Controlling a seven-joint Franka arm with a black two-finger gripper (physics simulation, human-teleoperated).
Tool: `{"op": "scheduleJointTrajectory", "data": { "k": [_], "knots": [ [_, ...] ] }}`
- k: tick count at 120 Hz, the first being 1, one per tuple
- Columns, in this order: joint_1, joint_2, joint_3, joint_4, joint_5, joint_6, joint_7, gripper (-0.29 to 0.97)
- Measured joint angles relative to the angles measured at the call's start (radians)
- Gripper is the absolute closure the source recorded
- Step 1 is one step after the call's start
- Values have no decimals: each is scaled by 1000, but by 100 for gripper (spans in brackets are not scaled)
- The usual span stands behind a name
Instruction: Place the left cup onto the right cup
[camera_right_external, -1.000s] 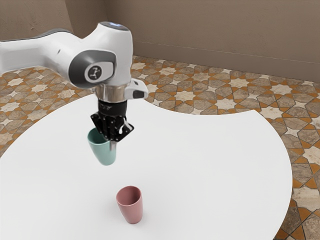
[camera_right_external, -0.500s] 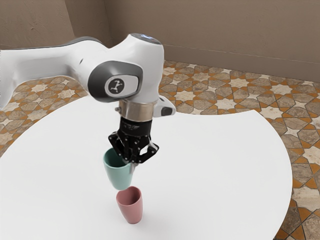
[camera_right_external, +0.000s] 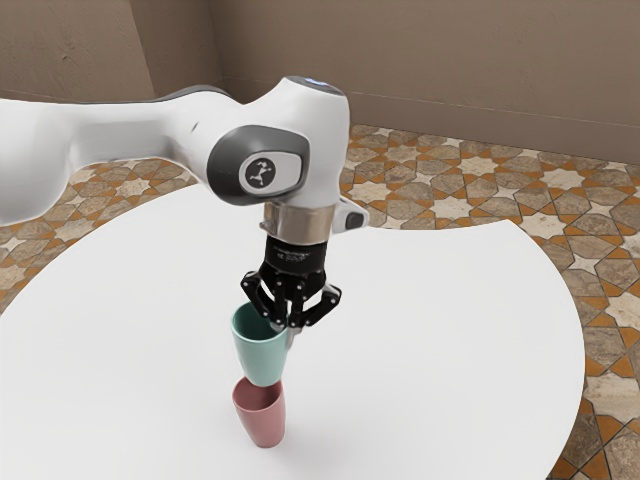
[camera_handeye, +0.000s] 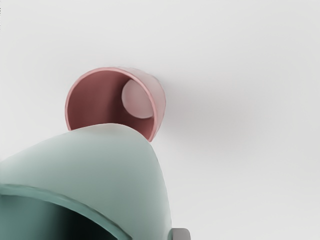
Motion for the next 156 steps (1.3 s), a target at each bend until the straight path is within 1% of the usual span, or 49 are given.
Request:
{"op": "scheduleJointTrajectory", "data": {
  "k": [16,36,52,72,90,130,156],
  "knots": [
    [13,2,-20,0,-3,4,-41,79],
    [-8,5,-35,-1,-6,7,-88,79],
    [-23,28,-37,-3,-3,18,-118,79],
    [-5,37,-37,0,3,29,-147,79],
    [-9,38,-35,0,8,34,-165,79],
    [-5,53,-13,-2,52,58,-187,79],
    [-7,36,-3,-27,59,66,-196,79]
  ]
}}
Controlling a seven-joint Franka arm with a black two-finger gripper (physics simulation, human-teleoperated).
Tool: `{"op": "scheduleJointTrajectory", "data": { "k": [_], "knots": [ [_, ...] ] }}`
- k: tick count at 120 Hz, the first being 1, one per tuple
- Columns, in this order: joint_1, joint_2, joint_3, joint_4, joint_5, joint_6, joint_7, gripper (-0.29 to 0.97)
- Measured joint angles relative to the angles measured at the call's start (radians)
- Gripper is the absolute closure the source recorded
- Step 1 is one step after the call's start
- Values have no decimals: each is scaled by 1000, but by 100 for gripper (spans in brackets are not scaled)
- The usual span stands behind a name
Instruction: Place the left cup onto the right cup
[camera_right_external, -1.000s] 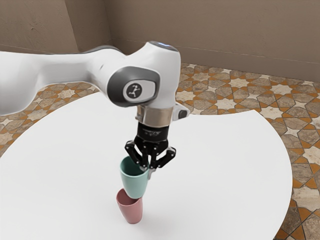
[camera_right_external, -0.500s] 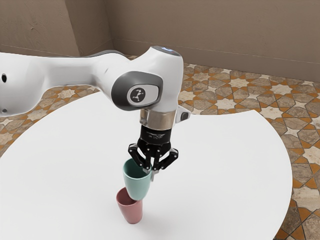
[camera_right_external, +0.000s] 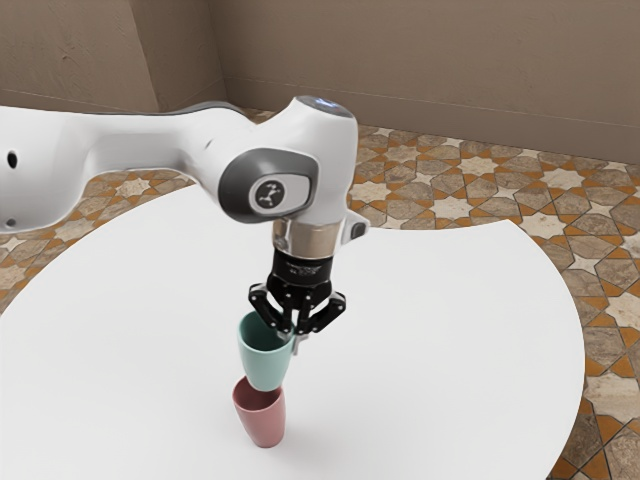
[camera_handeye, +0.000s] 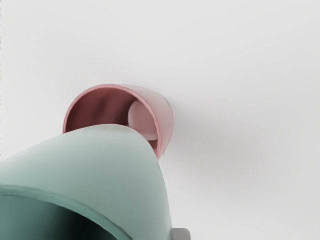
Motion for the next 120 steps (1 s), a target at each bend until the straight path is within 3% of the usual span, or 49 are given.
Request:
{"op": "scheduleJointTrajectory", "data": {
  "k": [120],
  "knots": [
    [0,-23,36,-87,-2,78,-2,79]
  ]
}}
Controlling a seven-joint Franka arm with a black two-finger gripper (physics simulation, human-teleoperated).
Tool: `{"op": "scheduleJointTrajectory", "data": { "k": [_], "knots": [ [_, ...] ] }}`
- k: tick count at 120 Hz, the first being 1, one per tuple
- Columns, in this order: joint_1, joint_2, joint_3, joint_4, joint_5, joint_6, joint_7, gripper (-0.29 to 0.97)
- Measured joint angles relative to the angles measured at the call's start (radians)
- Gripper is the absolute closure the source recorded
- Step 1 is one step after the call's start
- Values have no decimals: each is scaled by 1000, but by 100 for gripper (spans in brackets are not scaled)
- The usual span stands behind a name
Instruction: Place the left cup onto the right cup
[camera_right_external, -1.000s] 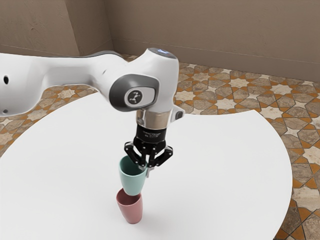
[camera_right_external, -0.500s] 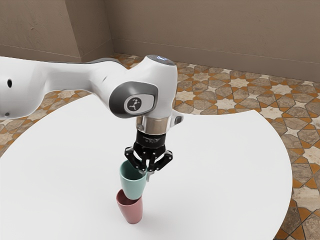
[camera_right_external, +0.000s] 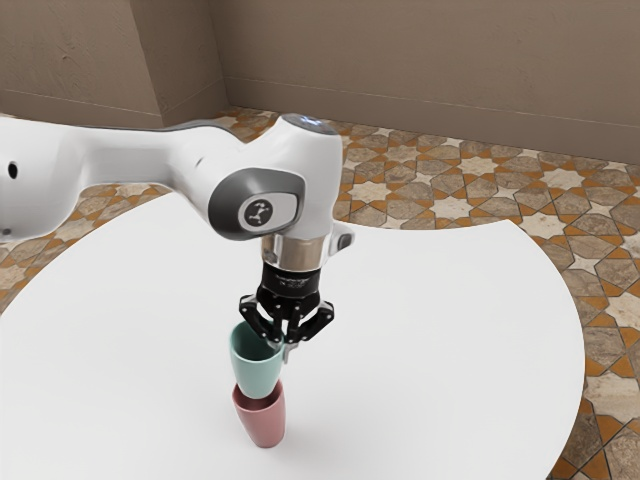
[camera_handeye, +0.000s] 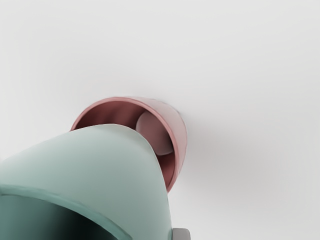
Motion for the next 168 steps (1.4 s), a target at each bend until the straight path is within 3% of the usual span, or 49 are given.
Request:
{"op": "scheduleJointTrajectory", "data": {
  "k": [96,129,154,168],
  "knots": [
    [8,39,23,-43,2,102,31,78],
    [6,39,25,-38,-2,109,52,26],
    [-9,-17,47,34,-19,80,72,10],
    [-90,-30,162,153,-26,30,124,6]
  ]
}}
